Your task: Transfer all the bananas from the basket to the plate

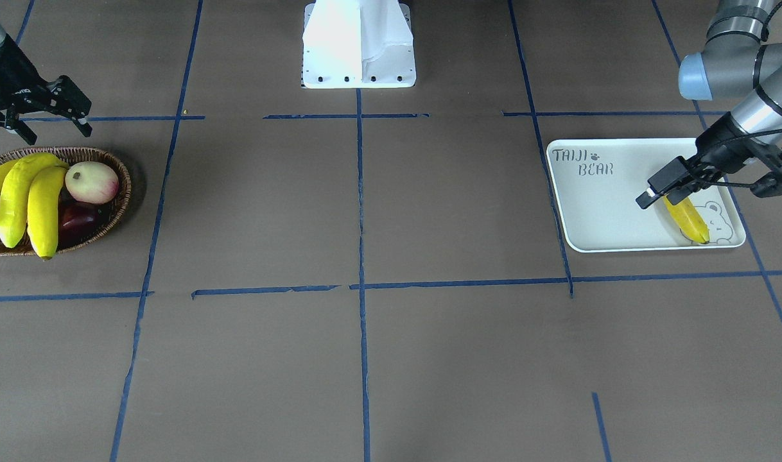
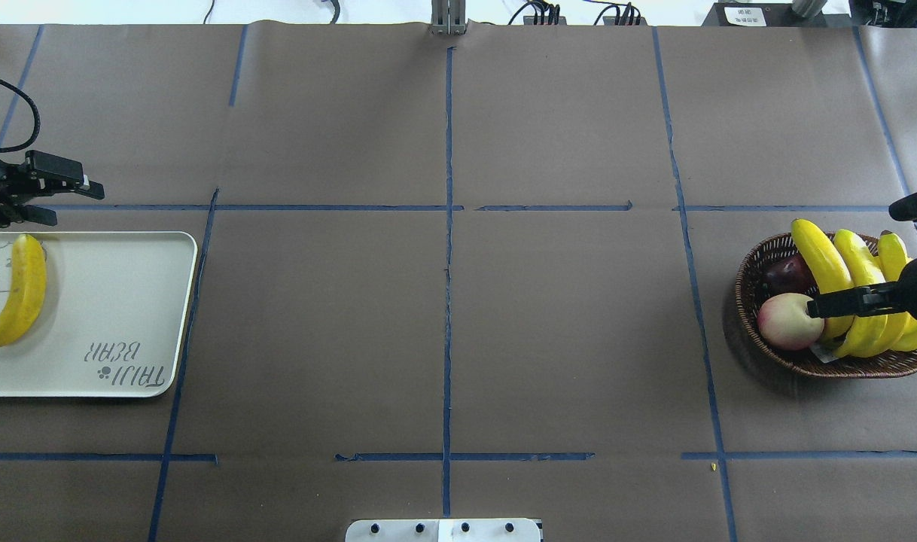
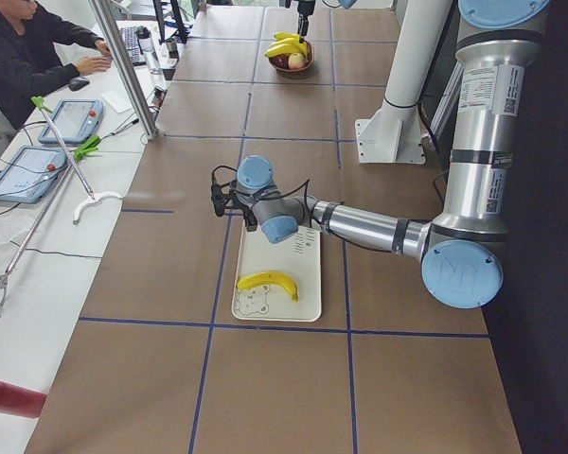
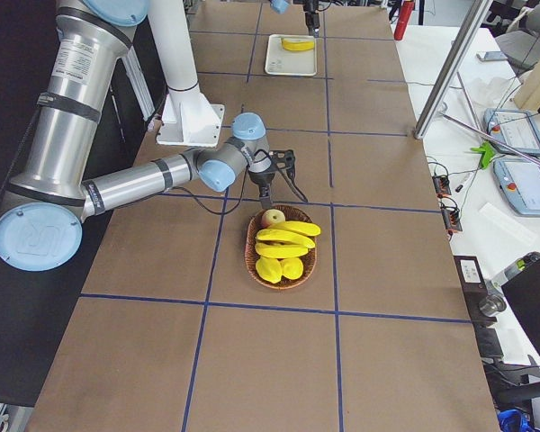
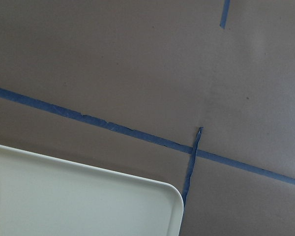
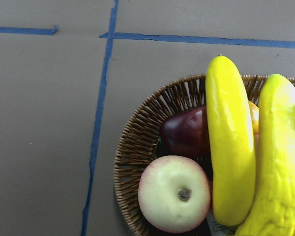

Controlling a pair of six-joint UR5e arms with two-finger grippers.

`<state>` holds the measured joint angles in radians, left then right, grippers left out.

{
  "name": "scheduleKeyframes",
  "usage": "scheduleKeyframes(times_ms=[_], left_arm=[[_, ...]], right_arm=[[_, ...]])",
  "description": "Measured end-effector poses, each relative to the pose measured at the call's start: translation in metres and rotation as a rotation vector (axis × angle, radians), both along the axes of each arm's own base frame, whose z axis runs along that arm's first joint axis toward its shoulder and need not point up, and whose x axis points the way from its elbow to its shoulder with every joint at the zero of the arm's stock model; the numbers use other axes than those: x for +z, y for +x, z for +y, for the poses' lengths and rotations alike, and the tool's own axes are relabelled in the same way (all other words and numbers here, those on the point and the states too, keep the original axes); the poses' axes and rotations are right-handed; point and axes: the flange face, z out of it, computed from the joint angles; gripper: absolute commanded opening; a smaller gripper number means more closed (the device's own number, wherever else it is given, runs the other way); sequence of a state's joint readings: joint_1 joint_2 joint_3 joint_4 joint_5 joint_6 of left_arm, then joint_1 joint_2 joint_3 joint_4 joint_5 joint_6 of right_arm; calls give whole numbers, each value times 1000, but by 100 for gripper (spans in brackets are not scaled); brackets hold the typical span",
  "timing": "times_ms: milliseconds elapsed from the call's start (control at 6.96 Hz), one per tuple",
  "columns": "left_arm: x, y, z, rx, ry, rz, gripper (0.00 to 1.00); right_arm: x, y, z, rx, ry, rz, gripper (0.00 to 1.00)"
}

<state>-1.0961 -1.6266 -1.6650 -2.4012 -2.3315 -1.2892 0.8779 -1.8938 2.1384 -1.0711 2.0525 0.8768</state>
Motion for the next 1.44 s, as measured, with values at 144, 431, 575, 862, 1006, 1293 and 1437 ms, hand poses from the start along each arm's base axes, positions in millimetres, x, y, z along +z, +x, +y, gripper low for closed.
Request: scheduleKeyframes(times_ms=[144,431,575,862,1006,1293,1437], left_arm=[[-5,2,-3,-1,2,3,99],[-11,4,-7,-1,2,5,99],[-12,4,-7,-1,3,5,99],[-13,4,-7,-1,4,6,99],[-13,4,-7,-2,5,6,99],[-13,5,-7,-1,4,5,99],[-13,5,-7,-1,3,5,99]], right_arm=[[15,6,-1,11,-23,2,98],[48,17,-10,44,-76,31,95],[60,20,-13,54,-94,43,92],[75,19,-16,60,-116,61,80],[79,17,-19,59,-121,65,75],[86,13,-25,59,-129,73,67],[90,11,-27,59,-133,76,62]])
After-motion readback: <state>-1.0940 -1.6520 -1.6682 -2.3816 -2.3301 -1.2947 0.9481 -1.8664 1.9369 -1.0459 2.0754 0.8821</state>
